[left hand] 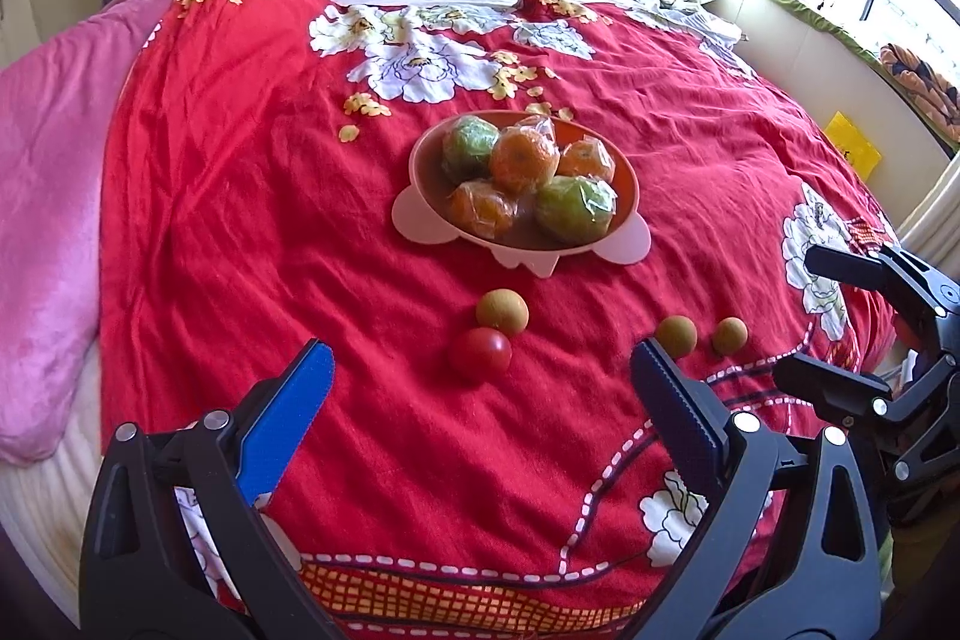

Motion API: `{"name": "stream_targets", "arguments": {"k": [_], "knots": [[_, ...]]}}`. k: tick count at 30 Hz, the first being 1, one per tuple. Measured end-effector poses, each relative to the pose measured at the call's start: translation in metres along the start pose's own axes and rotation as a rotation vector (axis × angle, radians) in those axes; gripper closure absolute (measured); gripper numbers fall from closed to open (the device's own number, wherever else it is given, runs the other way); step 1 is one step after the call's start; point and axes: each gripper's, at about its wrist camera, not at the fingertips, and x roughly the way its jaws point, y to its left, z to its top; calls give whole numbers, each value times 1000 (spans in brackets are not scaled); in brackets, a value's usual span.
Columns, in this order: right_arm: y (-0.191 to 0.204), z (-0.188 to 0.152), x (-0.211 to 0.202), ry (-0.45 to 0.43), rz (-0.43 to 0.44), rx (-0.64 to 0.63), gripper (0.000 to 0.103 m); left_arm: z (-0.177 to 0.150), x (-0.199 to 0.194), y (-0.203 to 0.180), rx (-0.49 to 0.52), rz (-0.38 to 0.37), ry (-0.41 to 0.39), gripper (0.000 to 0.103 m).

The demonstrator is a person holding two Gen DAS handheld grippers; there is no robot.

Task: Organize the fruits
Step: 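Withdraw both open tools away from the filled bowl, then grasp the red tomato with the left tool while the right tool grasps a brown round fruit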

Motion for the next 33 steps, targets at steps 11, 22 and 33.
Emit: {"name": "stream_targets", "arguments": {"k": [11, 22, 33], "knots": [[-2, -13, -2, 12, -15, 9, 6, -12, 7, -8, 6, -14, 20, 10], [-6, -27, 6, 29, -41, -5, 7, -22, 23, -6, 10, 7, 51, 10], [-15, -34, 21, 66, -28, -6, 54, -20, 39, -3, 17, -25, 77, 34]]}}
